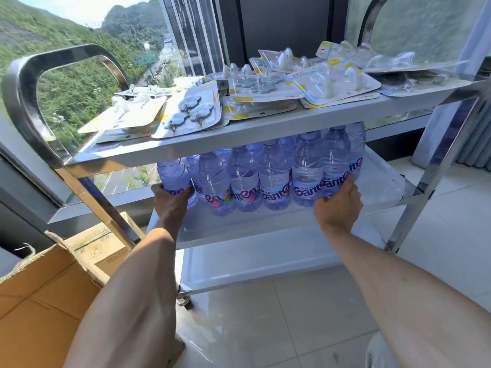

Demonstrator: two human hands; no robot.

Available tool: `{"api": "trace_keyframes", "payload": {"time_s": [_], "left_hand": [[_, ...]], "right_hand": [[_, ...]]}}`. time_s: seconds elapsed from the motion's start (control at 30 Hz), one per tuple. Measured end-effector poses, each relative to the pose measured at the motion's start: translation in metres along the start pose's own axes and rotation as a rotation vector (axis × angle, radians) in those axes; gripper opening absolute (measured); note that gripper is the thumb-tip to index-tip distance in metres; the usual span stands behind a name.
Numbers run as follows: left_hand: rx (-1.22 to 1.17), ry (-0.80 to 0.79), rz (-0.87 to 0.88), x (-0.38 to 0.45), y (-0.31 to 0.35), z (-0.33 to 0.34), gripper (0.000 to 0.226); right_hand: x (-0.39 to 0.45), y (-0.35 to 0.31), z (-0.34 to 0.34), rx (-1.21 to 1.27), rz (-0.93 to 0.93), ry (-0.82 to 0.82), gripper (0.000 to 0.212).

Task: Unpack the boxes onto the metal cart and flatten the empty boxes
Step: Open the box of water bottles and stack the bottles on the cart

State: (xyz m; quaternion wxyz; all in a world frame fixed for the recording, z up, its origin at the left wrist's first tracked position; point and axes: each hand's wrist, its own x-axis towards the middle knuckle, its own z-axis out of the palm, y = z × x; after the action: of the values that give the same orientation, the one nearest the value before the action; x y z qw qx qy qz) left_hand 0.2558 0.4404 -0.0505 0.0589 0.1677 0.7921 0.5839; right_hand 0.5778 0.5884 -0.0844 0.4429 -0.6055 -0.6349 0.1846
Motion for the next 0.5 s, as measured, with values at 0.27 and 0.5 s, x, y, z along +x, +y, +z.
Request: {"api": "trace_keyframes", "payload": {"time_s": [0.27,0.5], "left_hand": [[-0.027,-0.085,0.059,-0.024,-0.003,-0.015,0.067],[0.053,-0.202,0.113,-0.059,0.009,-0.018,0.068]], "right_hand": [[-0.001,0.002,0.005,-0.012,0.000,0.013,0.084],[0.000,0.000,0.000,-0.001,0.005,-0.040,0.083]]}}
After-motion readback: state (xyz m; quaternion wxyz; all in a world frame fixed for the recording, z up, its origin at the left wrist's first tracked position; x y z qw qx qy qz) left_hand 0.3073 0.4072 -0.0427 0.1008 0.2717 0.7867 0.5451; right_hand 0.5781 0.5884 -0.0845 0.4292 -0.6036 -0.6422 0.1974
